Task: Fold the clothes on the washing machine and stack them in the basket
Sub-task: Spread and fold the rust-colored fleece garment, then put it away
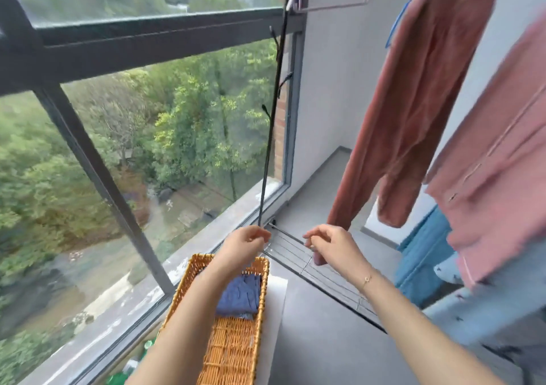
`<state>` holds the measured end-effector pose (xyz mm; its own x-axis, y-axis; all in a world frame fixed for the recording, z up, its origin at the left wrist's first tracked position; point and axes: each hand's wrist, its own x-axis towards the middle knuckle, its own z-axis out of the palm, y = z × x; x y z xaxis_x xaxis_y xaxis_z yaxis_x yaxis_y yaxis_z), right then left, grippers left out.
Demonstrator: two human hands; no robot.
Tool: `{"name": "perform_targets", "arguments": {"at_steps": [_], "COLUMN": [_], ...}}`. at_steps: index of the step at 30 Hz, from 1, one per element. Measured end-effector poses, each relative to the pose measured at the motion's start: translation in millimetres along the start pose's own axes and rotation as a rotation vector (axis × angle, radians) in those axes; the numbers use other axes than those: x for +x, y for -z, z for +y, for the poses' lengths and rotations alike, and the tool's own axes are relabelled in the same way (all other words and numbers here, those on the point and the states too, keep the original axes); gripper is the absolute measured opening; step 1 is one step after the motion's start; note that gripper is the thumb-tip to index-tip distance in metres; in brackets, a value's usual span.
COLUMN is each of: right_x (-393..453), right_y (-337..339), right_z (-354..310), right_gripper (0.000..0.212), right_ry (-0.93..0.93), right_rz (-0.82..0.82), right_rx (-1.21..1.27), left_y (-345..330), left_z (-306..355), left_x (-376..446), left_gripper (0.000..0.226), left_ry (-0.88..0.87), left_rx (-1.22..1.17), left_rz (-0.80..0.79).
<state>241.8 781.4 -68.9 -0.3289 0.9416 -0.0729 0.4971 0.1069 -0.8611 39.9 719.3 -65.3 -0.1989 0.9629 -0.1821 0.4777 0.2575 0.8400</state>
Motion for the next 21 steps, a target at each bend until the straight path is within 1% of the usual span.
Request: {"name": "perform_targets", "arguments": {"at_steps": [2,5,8,11,16,19,21], "right_x": [-12,-22,-29,-24,14,52,76], "right_y": [29,79,126,170,247,300,331], "right_z": [-14,-33,-51,-65,-78,-90,-99], "right_gripper": [0.028,0.027,0.025,0.022,0.020,0.020,0.020], "right_ry": [0.023,0.108,0.165,0.211,0.312,0.402,0.453], "right_rz": [0.050,0.139,0.240,0.295,0.330,0.364,0.373], "right_rx": [-0.016,-0.066,-0.071,-0.063,-0.159,-0.161,-0.143], "left_y": [1,-2,-6,-9,-20,-30,-37], "left_z": [30,74,126,175,259,310,342], "left_x": [-8,-12,-14,-1,39,72,94], "left_gripper": [0.028,0.026,0.025,0.024,0.022,0.022,0.022], "left_ry": [-0.058,-0.145,-0.212,-0.299,-0.407,-0.478,-0.493], "left_rx": [0.012,-0.010,0.023,0.061,0.134,0.138,0.114], "left_rz": [-0.022,-0.002,0.014,0.028,0.135,0.205,0.279]}}
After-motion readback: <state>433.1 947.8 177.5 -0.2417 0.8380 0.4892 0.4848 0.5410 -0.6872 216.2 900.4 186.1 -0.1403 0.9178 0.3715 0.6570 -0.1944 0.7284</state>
